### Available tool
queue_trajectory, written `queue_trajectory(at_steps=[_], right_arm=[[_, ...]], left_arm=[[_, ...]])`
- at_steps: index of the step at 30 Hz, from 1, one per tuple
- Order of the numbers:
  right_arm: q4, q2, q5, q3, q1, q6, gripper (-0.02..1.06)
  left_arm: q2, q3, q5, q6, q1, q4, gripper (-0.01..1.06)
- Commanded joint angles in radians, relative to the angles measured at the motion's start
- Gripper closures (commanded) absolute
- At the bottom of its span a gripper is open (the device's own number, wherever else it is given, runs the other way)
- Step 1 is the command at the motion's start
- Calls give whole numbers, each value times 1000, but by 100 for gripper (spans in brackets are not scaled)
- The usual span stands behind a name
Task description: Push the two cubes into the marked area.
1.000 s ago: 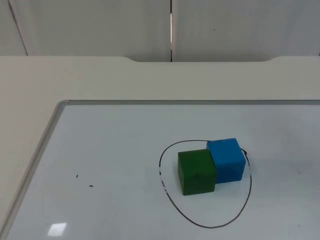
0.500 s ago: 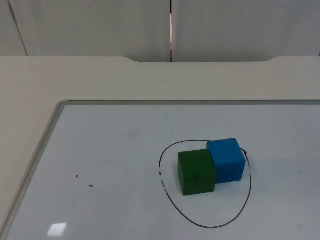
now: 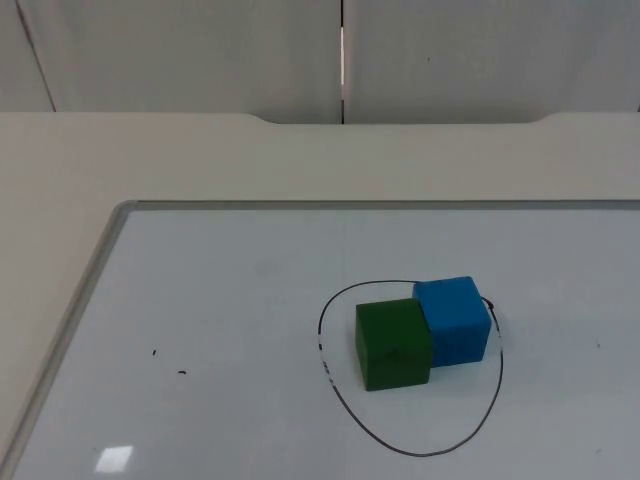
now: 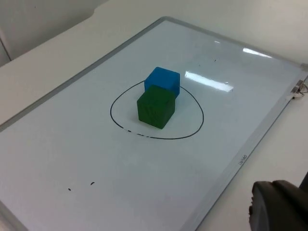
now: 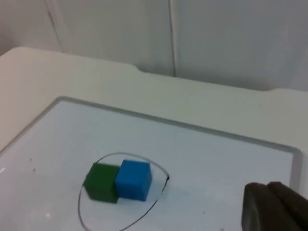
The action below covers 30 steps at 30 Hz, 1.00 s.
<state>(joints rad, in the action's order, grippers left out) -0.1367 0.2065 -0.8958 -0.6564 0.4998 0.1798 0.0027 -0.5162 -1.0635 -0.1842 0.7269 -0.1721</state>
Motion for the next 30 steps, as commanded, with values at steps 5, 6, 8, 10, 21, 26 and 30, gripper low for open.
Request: queue_trajectory(at_steps=[5,6,8,10,21,26,30], right_arm=[[91,-97,-6,83,-1,-96,105],[93,-124,-21,94,-1,-106,105],[93,-142,-44,93,-1,-108,105],[93,-178,-83,93,-1,-113,105],[83,-206,-184,143,-1,-152,105],[84,-206,-184,143,-1,-155,105],[84,-206,-184,143,-1,-155,105]], left_arm=[[-3,9,-9,-2,5,-21,105],[-3,12,-10,-4,5,-24,105],[-3,14,-12,-6,5,-27,105],[-3,13,-14,-11,5,-29,105],[-3,18,-19,-17,5,-30,105],[-3,18,-19,-17,5,-30,105],[-3,18,-19,-17,5,-26,105]])
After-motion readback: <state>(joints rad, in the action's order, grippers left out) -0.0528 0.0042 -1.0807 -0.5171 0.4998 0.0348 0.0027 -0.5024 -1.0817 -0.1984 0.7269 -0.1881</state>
